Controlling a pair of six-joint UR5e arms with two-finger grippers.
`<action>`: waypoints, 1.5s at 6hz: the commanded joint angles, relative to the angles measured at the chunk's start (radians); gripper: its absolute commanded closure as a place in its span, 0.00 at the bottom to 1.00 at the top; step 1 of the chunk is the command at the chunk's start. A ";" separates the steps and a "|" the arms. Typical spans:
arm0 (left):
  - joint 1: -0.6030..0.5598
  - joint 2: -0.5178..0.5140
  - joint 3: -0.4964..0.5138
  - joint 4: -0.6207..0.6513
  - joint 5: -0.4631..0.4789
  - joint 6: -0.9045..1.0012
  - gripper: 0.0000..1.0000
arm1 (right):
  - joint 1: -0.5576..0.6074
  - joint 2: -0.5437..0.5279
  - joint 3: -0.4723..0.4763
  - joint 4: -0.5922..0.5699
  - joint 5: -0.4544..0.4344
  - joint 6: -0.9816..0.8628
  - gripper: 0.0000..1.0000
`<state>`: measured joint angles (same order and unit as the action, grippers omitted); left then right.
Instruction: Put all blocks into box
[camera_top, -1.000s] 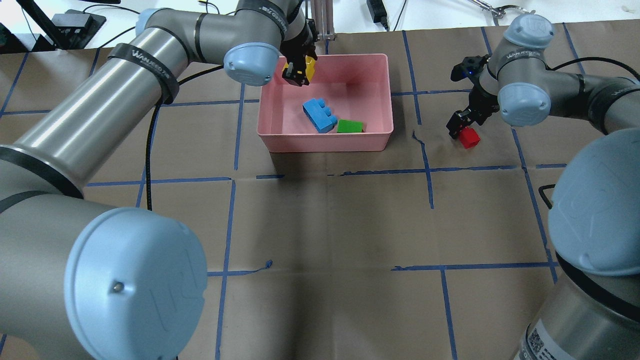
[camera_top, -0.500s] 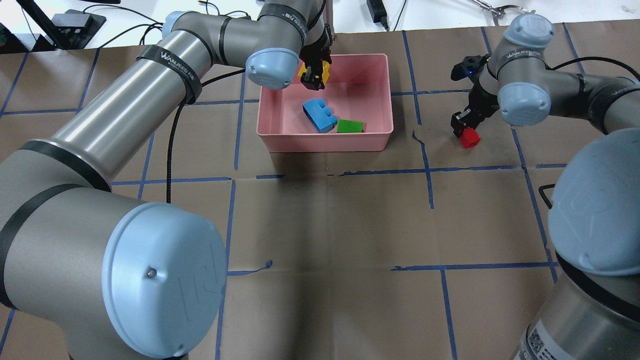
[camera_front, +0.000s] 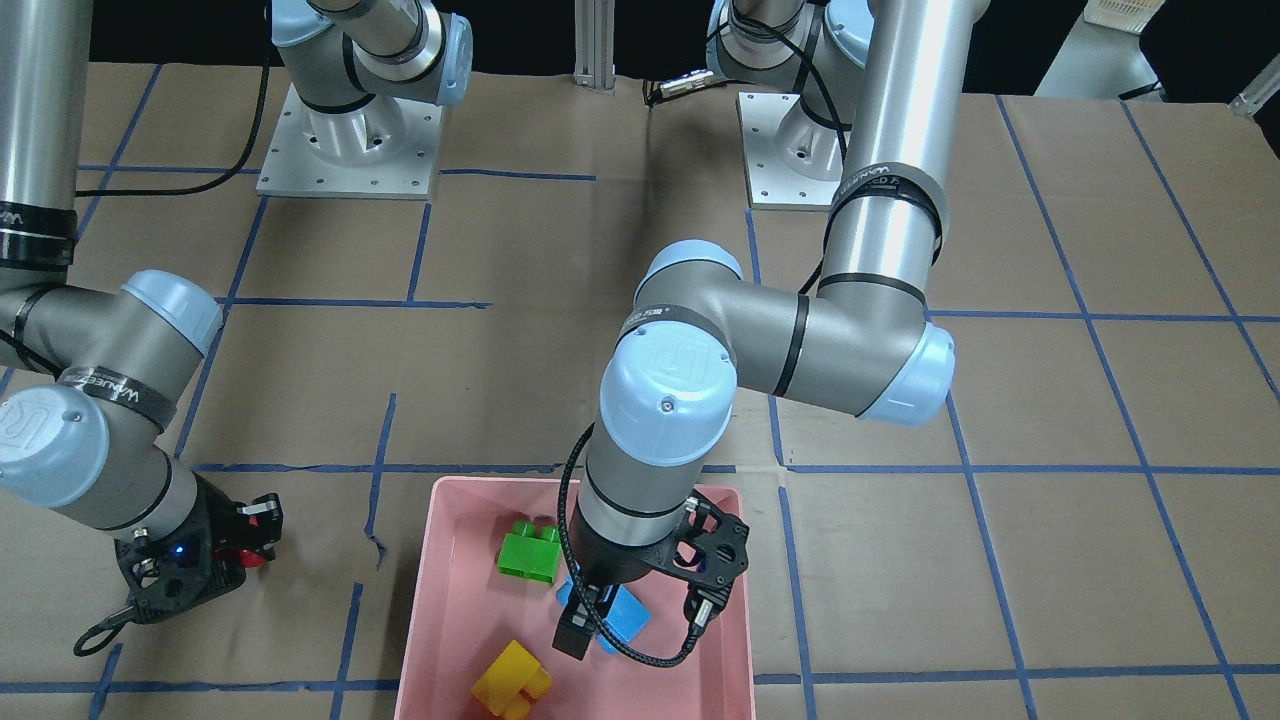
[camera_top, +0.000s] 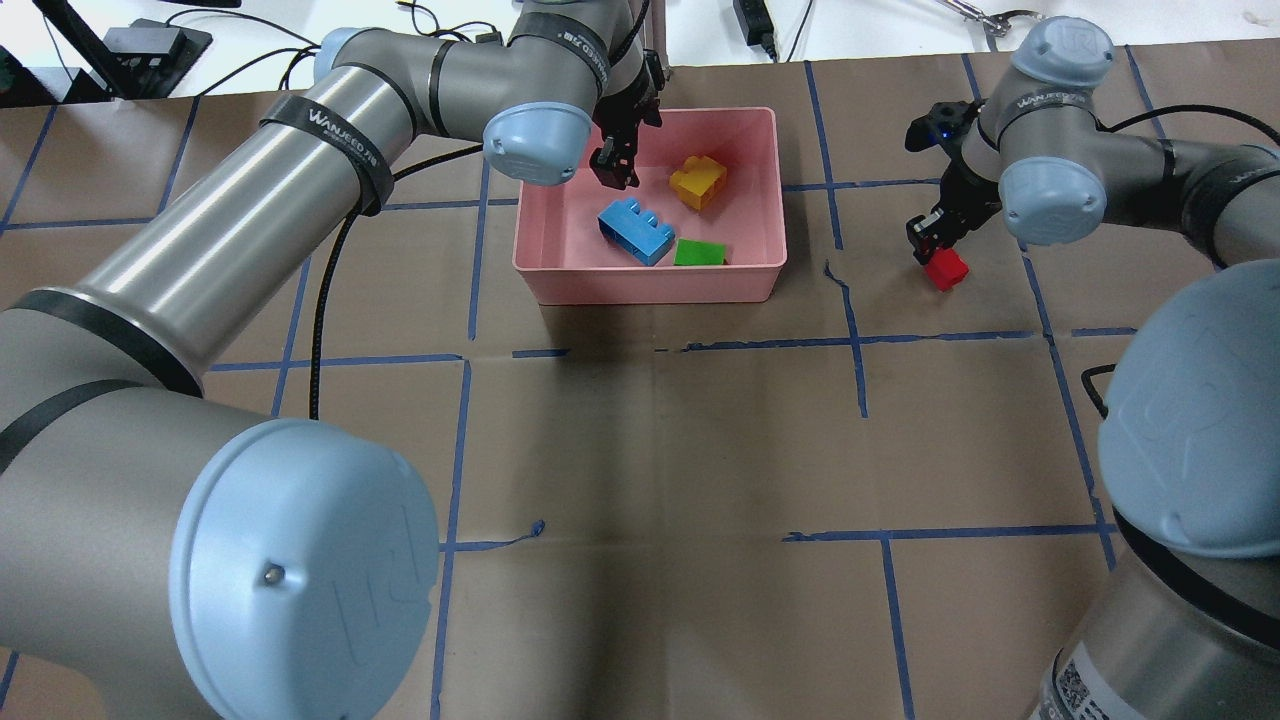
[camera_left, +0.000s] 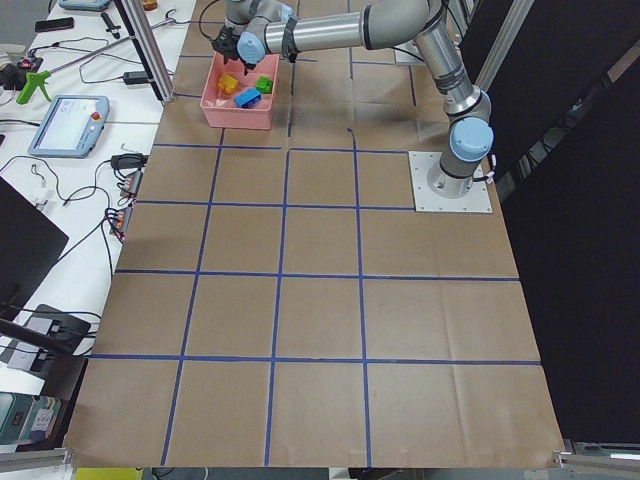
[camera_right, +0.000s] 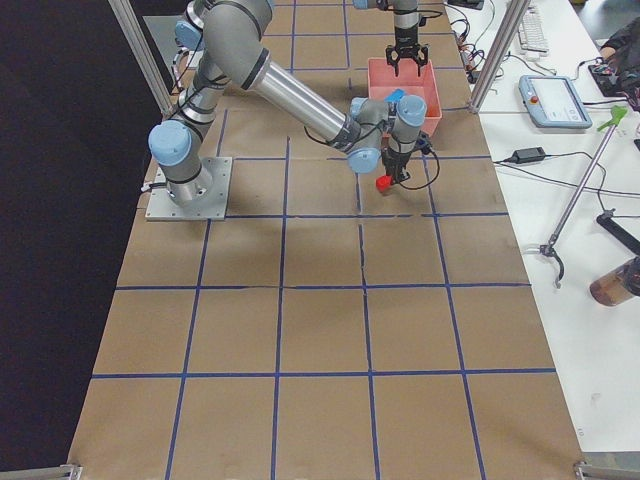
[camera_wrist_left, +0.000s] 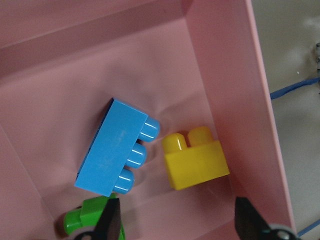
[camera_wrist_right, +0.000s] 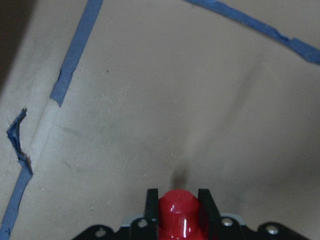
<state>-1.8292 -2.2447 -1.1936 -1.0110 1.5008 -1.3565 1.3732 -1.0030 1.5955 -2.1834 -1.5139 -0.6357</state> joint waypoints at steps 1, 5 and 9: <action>0.116 0.125 -0.109 -0.011 0.100 0.531 0.04 | 0.013 -0.026 -0.111 0.118 -0.006 0.048 0.75; 0.324 0.512 -0.366 -0.321 0.104 1.517 0.01 | 0.166 -0.049 -0.461 0.471 0.004 0.533 0.75; 0.326 0.692 -0.391 -0.484 0.023 1.520 0.01 | 0.414 0.202 -0.629 0.342 0.006 1.039 0.75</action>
<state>-1.4976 -1.5843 -1.5818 -1.4631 1.5713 0.2169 1.7422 -0.8773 0.9894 -1.7740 -1.5079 0.3221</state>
